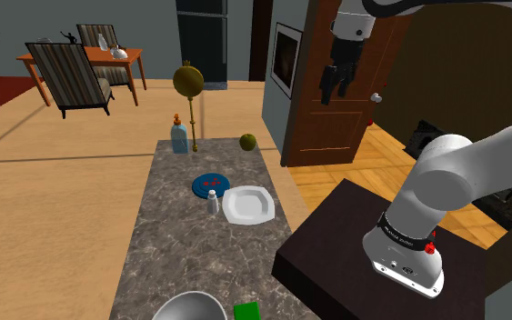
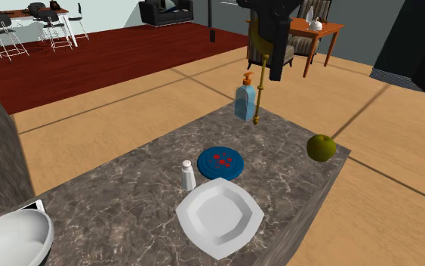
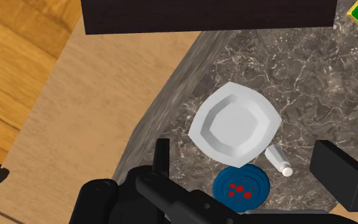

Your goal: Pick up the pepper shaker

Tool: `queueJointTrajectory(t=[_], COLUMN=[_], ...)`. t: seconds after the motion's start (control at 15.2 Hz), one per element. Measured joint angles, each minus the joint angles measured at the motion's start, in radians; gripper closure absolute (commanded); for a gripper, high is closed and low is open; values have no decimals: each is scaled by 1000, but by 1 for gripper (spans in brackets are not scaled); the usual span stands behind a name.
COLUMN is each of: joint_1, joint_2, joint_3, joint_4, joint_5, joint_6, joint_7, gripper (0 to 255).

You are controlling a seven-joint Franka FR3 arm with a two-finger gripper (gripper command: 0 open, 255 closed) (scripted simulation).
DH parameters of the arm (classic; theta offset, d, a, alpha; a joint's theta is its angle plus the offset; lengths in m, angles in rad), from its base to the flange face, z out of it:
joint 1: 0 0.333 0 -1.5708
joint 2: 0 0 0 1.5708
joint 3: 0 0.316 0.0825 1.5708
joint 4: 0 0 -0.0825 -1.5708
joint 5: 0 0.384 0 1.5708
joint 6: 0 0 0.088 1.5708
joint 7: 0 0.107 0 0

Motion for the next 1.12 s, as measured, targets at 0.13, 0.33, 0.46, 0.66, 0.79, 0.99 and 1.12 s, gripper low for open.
queueJointTrajectory(t=[0.13,0.33,0.46,0.66,0.79,0.99,1.12], joint_1=[2,13,23,39,49,65,75], joint_2=[15,55,109,205,267,362,423], joint_3=[1,12,22,37,48,64,74], joint_4=[-3,-44,-61,-68,-71,-74,-69], joint_5=[3,18,32,52,65,84,95], joint_6=[17,96,166,267,332,431,487], joint_7=[3,20,34,55,68,86,98], gripper=[0,0,0,0,0,0,0])
